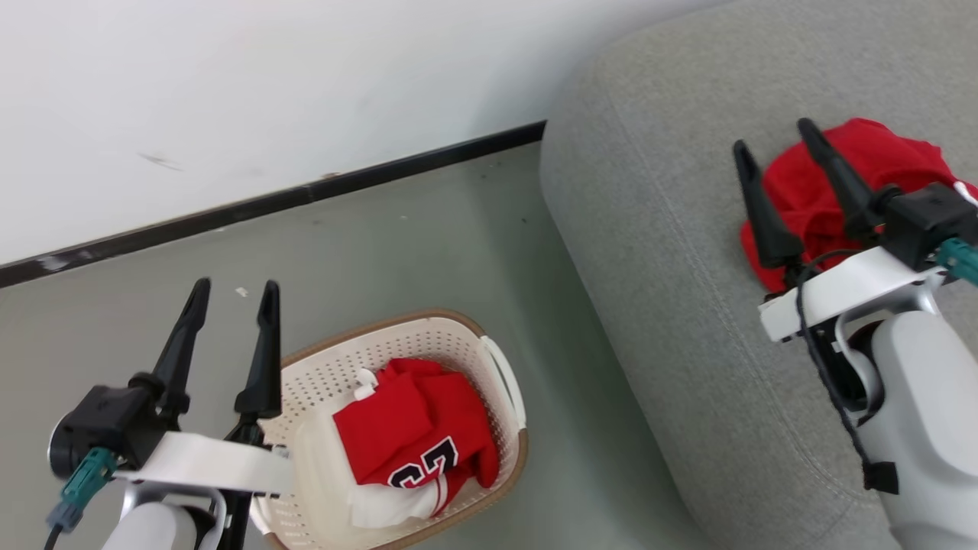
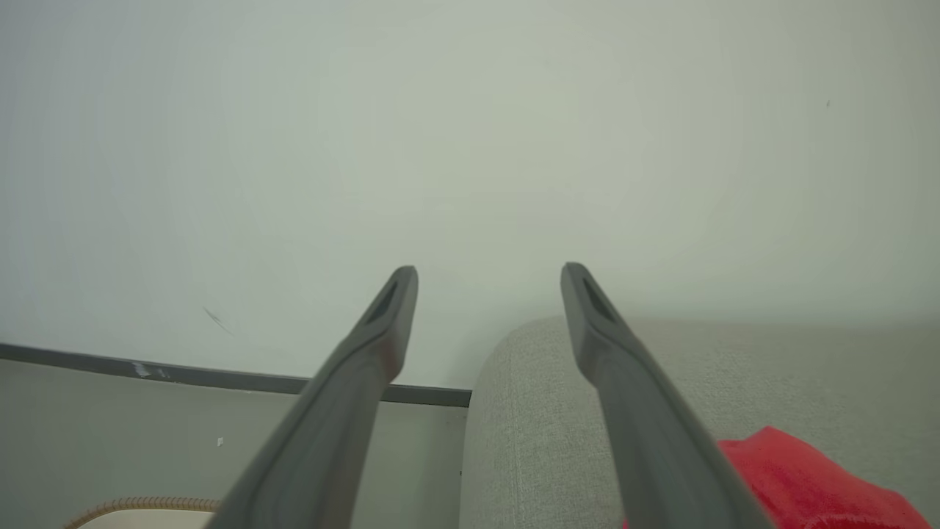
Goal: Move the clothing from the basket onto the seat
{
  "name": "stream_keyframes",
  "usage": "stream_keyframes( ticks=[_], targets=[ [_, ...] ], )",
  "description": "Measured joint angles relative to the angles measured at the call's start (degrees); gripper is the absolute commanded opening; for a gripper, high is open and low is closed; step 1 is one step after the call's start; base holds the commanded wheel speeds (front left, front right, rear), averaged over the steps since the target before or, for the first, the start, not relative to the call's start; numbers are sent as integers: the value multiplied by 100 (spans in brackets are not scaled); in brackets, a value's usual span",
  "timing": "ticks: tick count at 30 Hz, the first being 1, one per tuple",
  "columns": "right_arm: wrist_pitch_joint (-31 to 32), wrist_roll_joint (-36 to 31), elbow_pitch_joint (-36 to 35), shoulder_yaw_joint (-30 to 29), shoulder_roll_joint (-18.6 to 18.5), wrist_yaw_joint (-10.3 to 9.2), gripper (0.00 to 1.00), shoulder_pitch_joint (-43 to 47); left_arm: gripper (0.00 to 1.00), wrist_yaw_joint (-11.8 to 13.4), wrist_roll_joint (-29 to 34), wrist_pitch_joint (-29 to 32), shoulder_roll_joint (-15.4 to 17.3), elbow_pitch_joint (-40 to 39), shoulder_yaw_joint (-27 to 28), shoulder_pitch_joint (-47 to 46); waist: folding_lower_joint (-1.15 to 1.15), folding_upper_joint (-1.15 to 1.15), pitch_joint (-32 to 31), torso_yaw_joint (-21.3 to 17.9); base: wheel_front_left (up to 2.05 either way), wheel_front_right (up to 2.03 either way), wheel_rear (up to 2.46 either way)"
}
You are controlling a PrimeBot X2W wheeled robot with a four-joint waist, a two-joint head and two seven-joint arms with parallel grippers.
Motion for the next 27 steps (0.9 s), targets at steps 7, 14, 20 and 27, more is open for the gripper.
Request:
stream_keyframes(
  ticks=[7, 14, 20, 27],
  targets=[
    [0, -232, 9, 182, 285, 0, 100, 49, 100, 302, 25, -101, -41, 208, 326, 471, 0, 0, -270, 425, 0, 0, 0],
    [0, -390, 31, 242, 467, 0, 100, 599, 100, 469, 105, -153, -172, 396, 447, 667, 0, 0, -559, 753, 0, 0, 0],
    [0, -500, 3, 169, 494, 0, 100, 988, 100, 481, 111, -169, -276, 575, 391, 743, 0, 0, -835, 983, 0, 0, 0],
    [0, -639, -59, -23, 545, 0, 100, 1589, 100, 454, 208, -170, -220, 865, 247, 884, 0, 0, -1164, 1172, 0, 0, 0]
  ],
)
